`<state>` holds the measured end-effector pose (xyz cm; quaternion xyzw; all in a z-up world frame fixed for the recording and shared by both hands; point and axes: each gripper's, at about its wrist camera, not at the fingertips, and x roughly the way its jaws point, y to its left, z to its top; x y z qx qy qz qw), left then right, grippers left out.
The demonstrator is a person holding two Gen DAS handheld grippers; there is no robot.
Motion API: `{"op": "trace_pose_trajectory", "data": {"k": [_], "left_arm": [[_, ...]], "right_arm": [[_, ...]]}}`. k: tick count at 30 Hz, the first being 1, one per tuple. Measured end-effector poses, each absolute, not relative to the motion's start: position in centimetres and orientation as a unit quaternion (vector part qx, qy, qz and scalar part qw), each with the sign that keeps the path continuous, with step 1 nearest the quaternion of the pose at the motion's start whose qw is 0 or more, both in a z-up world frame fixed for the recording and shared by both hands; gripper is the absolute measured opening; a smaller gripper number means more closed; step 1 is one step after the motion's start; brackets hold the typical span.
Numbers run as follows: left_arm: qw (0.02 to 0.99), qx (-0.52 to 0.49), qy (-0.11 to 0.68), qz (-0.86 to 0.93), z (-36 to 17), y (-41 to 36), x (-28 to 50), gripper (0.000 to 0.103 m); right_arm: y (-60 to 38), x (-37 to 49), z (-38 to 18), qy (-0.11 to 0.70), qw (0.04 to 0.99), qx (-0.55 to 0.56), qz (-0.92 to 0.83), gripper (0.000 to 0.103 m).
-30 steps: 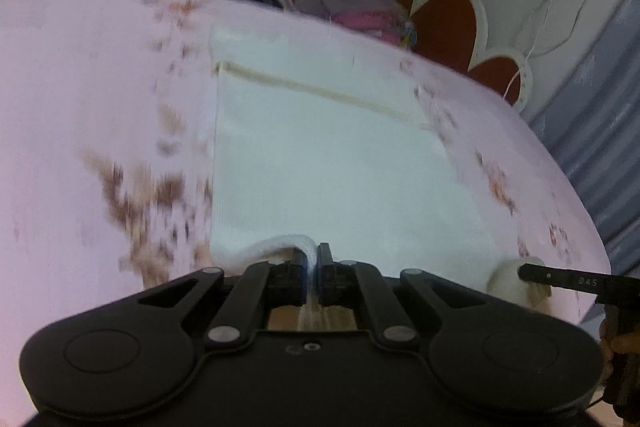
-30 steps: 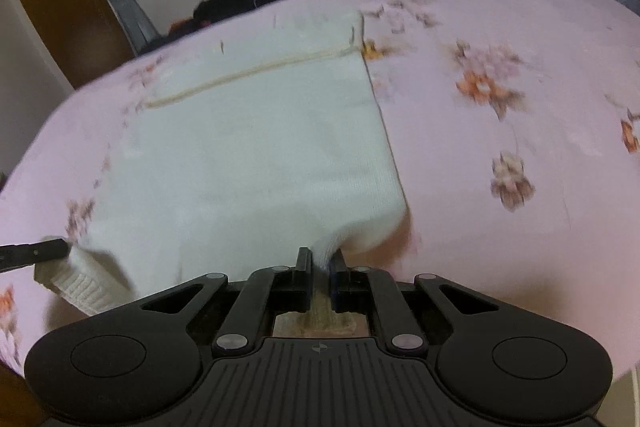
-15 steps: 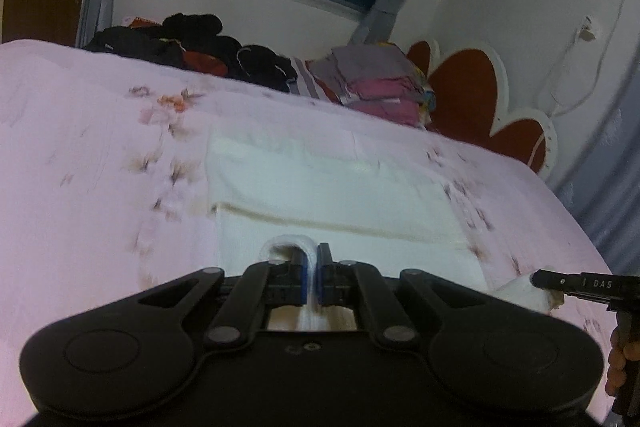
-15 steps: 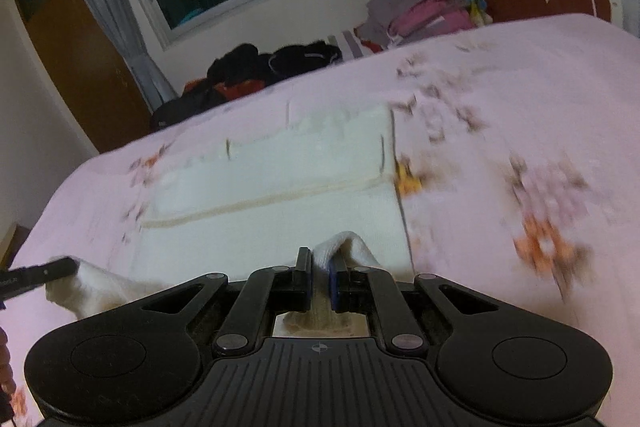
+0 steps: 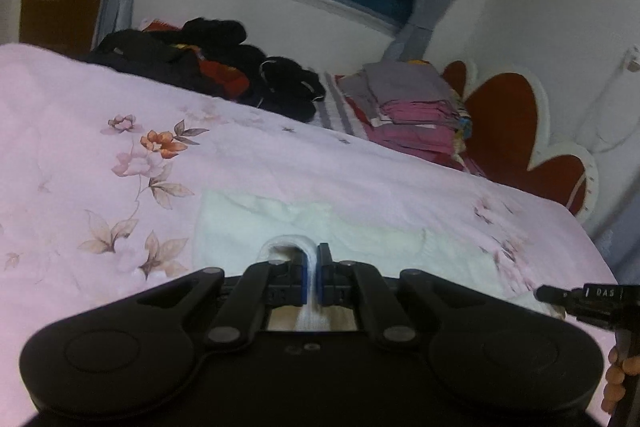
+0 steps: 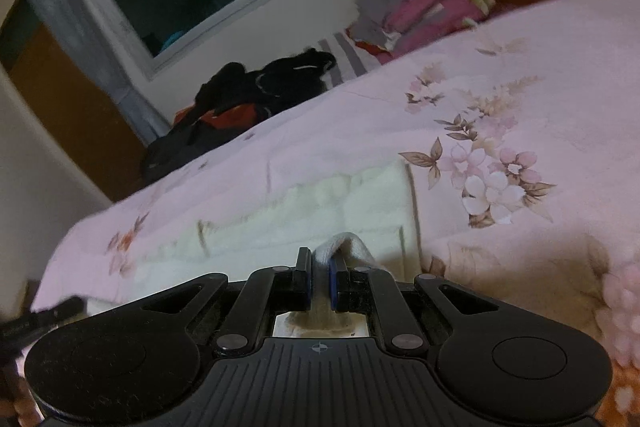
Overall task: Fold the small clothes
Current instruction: 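Lift the hem with both tools and fold it over toward the collar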
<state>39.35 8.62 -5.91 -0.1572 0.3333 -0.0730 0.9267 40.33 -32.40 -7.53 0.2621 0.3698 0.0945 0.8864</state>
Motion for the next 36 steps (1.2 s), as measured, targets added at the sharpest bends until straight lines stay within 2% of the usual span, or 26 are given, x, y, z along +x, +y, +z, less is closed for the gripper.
{"op": "trace_pose_trajectory", "data": {"k": [7,12,14,16,17,18,19,20,21,22,27,29,33,36], "left_arm": [[0.909,-0.191,0.368,-0.033,-8.4,9.1,44.1,0.005],[0.911,-0.184,0.368,-0.015,-8.9,8.8,46.0,0.01],[0.911,-0.184,0.37,-0.006,-8.9,8.9,46.7,0.022],[0.912,-0.185,0.365,0.002,-8.8,9.3,47.1,0.028],[0.913,-0.189,0.362,0.005,-8.7,9.6,47.2,0.04],[0.914,-0.195,0.357,0.008,-8.5,10.0,47.2,0.047],[0.916,-0.195,0.35,0.012,-8.3,10.3,47.1,0.055],[0.92,-0.189,0.343,0.016,-8.1,10.5,46.9,0.057],[0.923,-0.179,0.341,0.016,-8.0,10.6,46.9,0.057],[0.924,-0.17,0.343,0.012,-8.0,10.7,46.9,0.057],[0.923,-0.127,0.362,-0.032,-8.8,9.3,47.2,0.056],[0.92,-0.11,0.373,-0.041,-9.4,8.4,47.6,0.054],[0.917,-0.108,0.383,-0.035,-10.7,8.1,48.5,0.05],[0.915,-0.105,0.386,-0.038,-11.3,8.0,49.1,0.033]], "right_arm": [[-32.6,45.1,-9.9,0.396,0.876,0.264,0.083,0.008],[-32.1,47.2,-10.7,0.398,0.878,0.257,0.072,0.008],[-32.0,47.8,-10.9,0.4,0.879,0.253,0.067,0.008],[-31.9,48.4,-11.2,0.401,0.88,0.249,0.061,0.009],[-32.0,48.7,-11.3,0.402,0.879,0.248,0.06,0.009],[-32.1,48.8,-11.3,0.399,0.88,0.248,0.06,0.012],[-32.2,48.8,-11.1,0.391,0.886,0.243,0.056,0.034],[-32.2,48.7,-10.8,0.379,0.894,0.234,0.05,0.076],[-32.3,48.5,-10.5,0.366,0.901,0.227,0.047,0.09],[-32.4,48.4,-10.2,0.354,0.907,0.221,0.052,0.093],[-31.6,48.7,-10.0,0.353,0.918,0.166,0.072,0.092],[-31.0,48.8,-10.5,0.361,0.918,0.143,0.082,0.076],[-30.7,49.1,-11.7,0.374,0.915,0.128,0.085,0.069],[-30.6,49.4,-12.1,0.38,0.913,0.112,0.098,0.052]]}}
